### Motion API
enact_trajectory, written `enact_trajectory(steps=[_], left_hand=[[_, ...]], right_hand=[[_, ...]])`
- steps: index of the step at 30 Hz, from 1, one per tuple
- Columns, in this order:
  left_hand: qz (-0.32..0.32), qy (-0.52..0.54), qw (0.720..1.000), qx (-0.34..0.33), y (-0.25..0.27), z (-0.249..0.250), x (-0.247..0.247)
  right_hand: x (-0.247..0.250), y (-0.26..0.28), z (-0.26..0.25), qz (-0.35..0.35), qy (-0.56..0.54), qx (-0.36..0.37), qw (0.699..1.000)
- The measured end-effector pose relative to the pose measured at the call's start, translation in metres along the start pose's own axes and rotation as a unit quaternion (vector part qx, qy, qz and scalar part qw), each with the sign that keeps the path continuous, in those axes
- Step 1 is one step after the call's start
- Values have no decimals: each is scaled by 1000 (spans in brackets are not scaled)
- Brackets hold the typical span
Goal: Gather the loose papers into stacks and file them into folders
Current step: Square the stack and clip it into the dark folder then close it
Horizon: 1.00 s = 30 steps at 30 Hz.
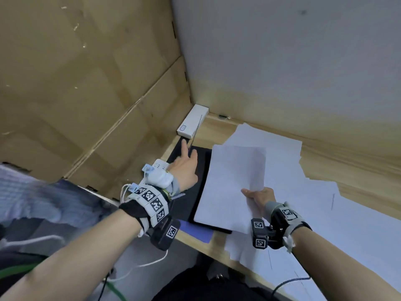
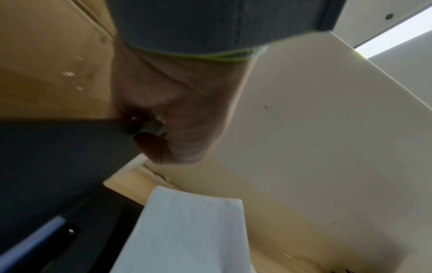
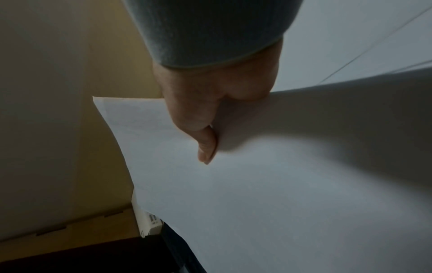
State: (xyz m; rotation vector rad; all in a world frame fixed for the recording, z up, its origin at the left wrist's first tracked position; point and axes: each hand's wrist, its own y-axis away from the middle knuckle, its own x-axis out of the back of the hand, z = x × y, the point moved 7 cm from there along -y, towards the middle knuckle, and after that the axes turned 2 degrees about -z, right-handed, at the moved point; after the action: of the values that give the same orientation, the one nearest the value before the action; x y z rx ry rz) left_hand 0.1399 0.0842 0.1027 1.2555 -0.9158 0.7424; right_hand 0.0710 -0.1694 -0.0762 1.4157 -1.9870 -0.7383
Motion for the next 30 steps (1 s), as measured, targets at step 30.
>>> enact_trajectory(steps=[30], left_hand=[[-136, -48, 989, -41, -107, -65, -97]], right_hand=[[-40, -5, 19, 61, 19, -55, 996]])
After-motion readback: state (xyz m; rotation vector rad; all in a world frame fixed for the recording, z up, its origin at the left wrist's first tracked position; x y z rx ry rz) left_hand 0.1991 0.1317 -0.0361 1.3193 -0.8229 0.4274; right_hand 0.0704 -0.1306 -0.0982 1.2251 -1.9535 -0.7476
